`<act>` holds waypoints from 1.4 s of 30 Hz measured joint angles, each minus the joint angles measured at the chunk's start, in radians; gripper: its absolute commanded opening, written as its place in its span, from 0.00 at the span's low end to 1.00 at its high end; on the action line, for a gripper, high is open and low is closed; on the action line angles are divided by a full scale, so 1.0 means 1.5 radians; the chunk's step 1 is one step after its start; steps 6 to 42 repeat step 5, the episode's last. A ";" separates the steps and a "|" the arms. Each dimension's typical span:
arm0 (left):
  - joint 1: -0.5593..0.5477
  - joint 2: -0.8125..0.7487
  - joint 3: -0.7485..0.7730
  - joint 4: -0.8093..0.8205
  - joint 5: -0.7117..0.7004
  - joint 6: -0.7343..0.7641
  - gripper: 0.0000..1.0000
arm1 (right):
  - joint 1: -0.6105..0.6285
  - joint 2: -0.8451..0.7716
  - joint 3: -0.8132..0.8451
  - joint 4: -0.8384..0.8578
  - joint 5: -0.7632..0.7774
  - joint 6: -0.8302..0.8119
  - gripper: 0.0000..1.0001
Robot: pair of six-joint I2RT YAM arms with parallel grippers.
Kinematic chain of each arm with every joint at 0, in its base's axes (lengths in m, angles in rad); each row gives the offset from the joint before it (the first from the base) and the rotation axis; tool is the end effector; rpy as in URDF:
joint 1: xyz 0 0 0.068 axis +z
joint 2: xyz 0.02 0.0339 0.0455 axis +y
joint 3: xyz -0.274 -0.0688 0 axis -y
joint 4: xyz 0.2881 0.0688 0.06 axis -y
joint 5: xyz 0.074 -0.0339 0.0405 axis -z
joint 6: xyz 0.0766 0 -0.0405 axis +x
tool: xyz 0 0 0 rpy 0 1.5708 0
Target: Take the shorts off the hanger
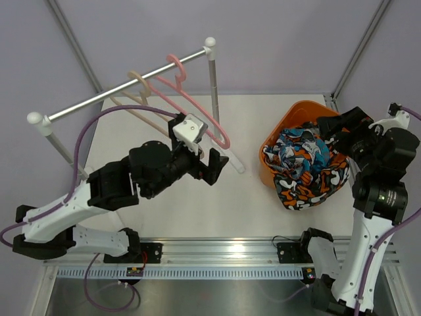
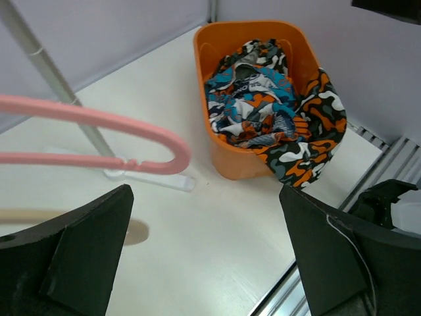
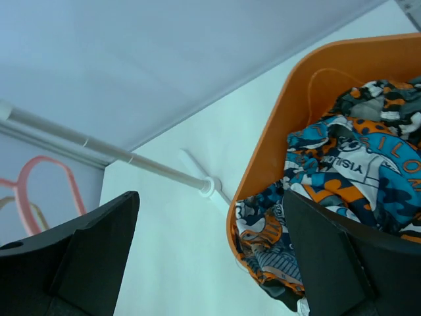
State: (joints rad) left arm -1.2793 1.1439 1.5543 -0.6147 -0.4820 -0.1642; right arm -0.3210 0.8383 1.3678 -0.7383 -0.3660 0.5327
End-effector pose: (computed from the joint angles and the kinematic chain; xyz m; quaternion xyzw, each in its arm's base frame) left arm 0.1161 -0.2635 0.5041 0.2706 0.7188 -0.2661 0.5825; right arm 0.1960 -0.0363 0.4844 0.2120 0.7429 0.2060 0.6007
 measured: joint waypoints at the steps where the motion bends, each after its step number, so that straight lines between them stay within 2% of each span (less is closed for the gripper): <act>1: -0.002 -0.017 -0.009 -0.008 -0.017 -0.005 0.99 | 0.000 -0.015 -0.004 0.005 -0.015 -0.006 0.99; 5: -0.004 -0.065 -0.042 -0.039 -0.081 -0.020 0.99 | 0.000 -0.056 -0.036 0.014 -0.049 -0.022 0.99; 42: -0.004 -0.065 -0.042 -0.039 -0.081 -0.020 0.99 | 0.000 -0.056 -0.036 0.014 -0.049 -0.022 0.99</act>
